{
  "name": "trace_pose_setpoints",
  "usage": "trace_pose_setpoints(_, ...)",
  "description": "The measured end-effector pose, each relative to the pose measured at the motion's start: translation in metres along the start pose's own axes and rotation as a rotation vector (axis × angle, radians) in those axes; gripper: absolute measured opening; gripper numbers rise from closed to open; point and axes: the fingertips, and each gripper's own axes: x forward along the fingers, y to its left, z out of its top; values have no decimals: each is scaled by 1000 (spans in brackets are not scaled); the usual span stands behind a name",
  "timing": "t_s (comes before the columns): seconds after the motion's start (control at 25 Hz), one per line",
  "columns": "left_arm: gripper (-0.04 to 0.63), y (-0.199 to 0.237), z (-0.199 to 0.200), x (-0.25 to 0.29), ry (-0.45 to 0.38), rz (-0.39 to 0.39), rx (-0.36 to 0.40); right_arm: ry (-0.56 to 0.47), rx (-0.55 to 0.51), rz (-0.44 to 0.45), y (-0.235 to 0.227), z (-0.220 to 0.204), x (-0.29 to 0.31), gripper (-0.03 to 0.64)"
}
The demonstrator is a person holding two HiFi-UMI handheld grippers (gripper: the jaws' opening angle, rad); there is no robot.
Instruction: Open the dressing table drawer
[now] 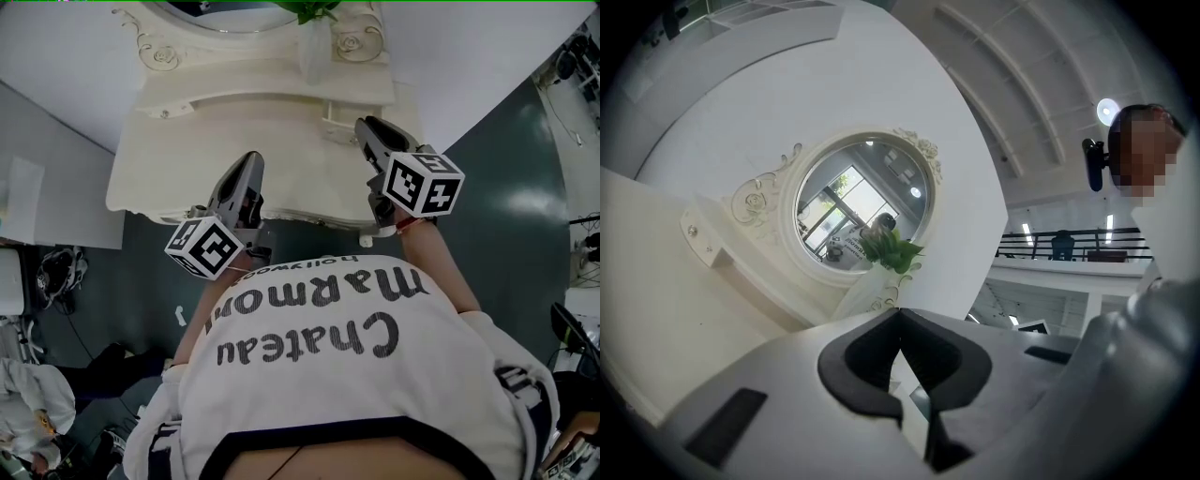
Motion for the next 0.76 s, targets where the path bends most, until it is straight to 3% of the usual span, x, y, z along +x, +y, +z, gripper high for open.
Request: trace_pose_setpoints(0.76, 23, -3, -12, -1, 12, 21, -6, 125, -7, -56, -27, -51, -3, 83)
